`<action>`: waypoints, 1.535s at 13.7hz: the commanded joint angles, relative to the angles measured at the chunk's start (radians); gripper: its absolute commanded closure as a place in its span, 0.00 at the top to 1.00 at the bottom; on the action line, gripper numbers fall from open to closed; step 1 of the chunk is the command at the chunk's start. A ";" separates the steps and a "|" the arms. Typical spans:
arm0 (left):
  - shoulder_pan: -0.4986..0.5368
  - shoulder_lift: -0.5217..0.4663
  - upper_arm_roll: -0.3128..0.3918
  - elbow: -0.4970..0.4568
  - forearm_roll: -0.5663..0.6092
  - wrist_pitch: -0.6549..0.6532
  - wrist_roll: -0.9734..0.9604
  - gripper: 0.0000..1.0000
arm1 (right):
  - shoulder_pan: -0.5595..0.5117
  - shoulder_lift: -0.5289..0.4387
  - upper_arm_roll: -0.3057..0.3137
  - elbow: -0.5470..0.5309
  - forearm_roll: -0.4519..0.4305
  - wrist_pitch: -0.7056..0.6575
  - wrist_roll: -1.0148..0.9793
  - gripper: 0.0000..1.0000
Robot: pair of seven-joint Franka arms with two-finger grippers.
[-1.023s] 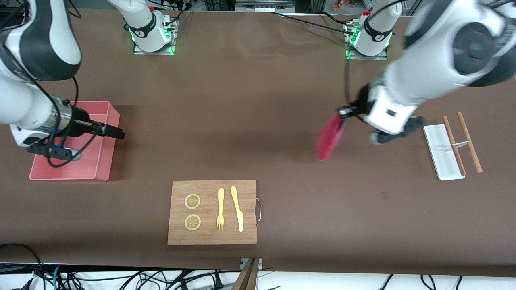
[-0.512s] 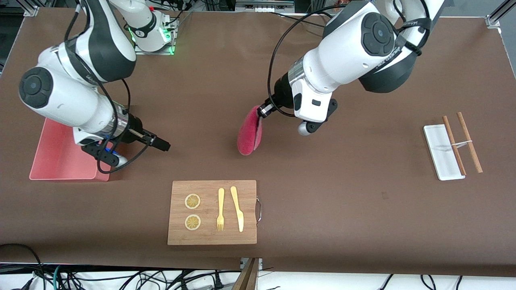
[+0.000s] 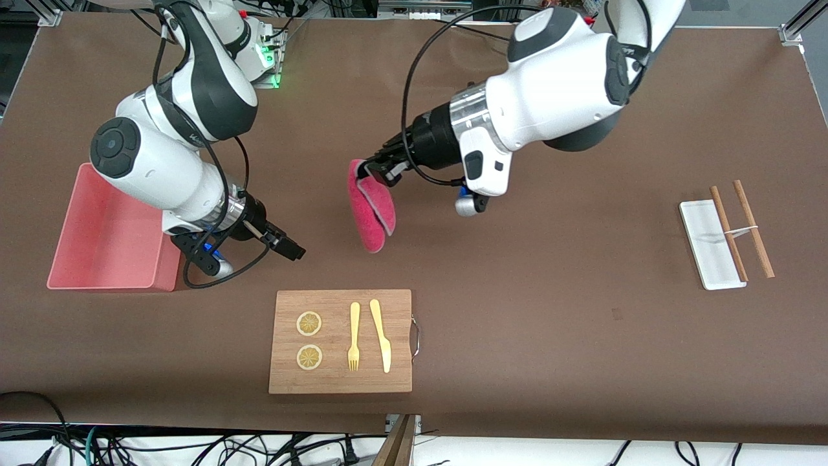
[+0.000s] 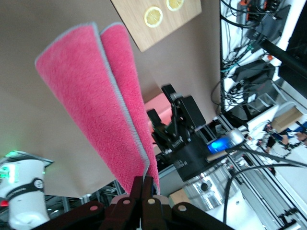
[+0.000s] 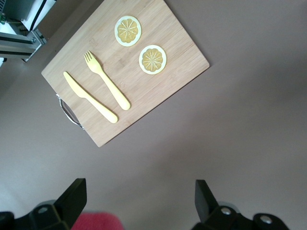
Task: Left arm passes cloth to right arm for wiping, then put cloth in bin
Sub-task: 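Carry the cloth with the left gripper while the right gripper approaches, then grasp the hanging end of the cloth with the right gripper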
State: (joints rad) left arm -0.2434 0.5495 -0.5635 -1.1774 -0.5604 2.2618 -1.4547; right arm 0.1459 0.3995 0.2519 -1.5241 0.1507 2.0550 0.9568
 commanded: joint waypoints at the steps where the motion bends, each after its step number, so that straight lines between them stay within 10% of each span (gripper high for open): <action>1: -0.052 0.055 0.005 0.071 -0.080 0.059 -0.015 0.00 | 0.000 0.007 0.024 0.005 0.017 0.040 0.077 1.00; 21: -0.073 0.076 0.007 0.079 -0.125 0.134 -0.026 0.00 | 0.034 0.114 0.027 0.004 0.115 0.162 0.168 1.00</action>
State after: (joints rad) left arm -0.3024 0.6032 -0.5620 -1.1404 -0.6580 2.3924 -1.4769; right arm 0.1792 0.5076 0.2736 -1.5242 0.2351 2.2101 1.1066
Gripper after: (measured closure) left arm 0.982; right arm 0.000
